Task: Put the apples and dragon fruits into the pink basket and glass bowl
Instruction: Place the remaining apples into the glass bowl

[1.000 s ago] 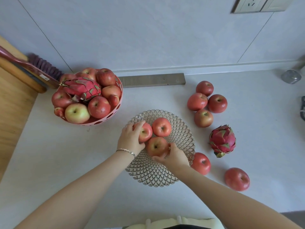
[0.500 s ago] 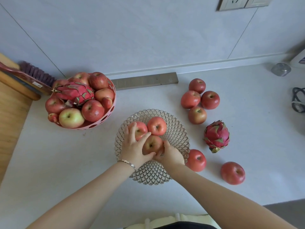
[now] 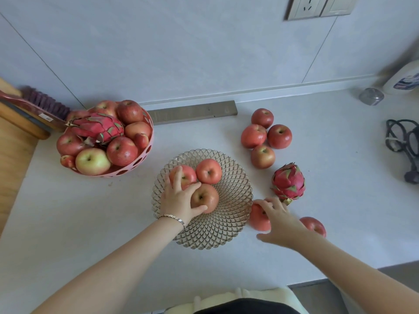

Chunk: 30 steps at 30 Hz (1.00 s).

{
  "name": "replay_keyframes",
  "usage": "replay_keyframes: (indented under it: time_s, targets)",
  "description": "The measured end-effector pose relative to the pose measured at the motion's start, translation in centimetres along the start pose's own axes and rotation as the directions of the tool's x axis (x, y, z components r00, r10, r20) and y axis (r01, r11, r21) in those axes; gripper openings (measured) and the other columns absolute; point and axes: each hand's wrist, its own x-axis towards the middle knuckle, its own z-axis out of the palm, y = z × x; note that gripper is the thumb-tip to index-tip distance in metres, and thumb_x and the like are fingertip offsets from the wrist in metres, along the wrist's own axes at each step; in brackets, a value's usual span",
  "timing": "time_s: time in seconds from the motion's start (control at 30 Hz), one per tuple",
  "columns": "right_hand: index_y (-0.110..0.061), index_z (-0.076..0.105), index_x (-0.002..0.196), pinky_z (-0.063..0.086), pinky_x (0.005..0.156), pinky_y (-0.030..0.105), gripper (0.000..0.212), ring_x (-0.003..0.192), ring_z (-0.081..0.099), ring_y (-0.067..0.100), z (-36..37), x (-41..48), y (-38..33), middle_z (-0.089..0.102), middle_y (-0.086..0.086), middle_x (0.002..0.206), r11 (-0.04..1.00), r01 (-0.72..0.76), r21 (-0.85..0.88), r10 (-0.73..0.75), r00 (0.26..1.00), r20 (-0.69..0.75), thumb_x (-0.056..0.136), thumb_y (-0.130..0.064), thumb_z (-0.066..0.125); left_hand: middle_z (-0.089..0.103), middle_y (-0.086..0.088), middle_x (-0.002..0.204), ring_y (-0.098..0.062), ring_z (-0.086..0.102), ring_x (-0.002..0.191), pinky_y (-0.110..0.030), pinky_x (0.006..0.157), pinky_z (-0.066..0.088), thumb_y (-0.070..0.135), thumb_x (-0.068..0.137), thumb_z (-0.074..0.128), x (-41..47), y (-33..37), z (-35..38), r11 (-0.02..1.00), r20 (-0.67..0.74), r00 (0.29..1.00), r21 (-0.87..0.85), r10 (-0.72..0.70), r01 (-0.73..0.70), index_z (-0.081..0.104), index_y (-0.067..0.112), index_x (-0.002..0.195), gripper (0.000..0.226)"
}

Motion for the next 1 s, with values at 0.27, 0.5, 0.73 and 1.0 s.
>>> replay_keyframes:
  time_s: [0.27,0.5,0.73,1.0]
  targets:
    - [-0.027,0.042,0.129,0.045,0.080,0.030,0.076,0.104,0.051,0.027,0.5,-0.7,0.0,0.044,0.002,0.125,0.965,-0.084,0.248,0.159,0.942,-0.296,0.060,-0.031,0.073,-0.009,-0.003,0.157,-0.038,0.002,0.143,-0.049,0.107,0.036,0.053,0.071,0.069,0.0,0.1,-0.2,1.000,0.011,1.000,0.023,-0.011,0.011,0.047,0.040,0.130,0.065]
    - [-0.020,0.039,0.113,0.042,0.069,0.017,0.065,0.095,0.048,0.015,-3.8,-2.5,-4.0,0.044,0.000,0.107,0.828,0.039,0.559,0.116,0.964,-0.239,0.063,-0.016,0.080,-0.010,-0.002,0.157,-0.038,-0.001,0.143,-0.051,0.108,0.035,0.053,0.073,0.067,-0.1,0.0,-0.2,0.999,0.021,1.000,0.032,-0.003,0.003,0.046,0.039,0.131,0.064]
    - [-0.013,0.056,0.099,0.041,0.039,0.019,0.042,0.045,0.059,0.018,-2.6,0.1,-8.5,0.067,0.012,0.077,0.518,-0.442,0.732,0.141,0.888,0.437,0.081,-0.050,0.052,-0.011,-0.003,0.157,-0.038,0.013,0.141,-0.049,0.106,0.037,0.054,0.072,0.068,-0.2,-0.3,-0.2,1.000,-0.008,1.000,-0.001,0.028,-0.028,0.046,0.039,0.131,0.065]
    - [0.002,0.056,0.085,0.030,0.031,0.014,0.085,0.027,0.042,0.011,-1.0,3.6,-11.2,0.059,0.012,0.057,0.798,-0.491,0.349,0.243,0.792,0.560,0.086,-0.071,0.012,-0.022,-0.003,0.156,-0.025,0.060,0.111,-0.033,0.092,0.048,0.053,0.078,0.063,-0.8,0.5,-1.1,1.000,0.061,0.998,-0.002,-0.002,0.002,0.038,0.037,0.136,0.065]
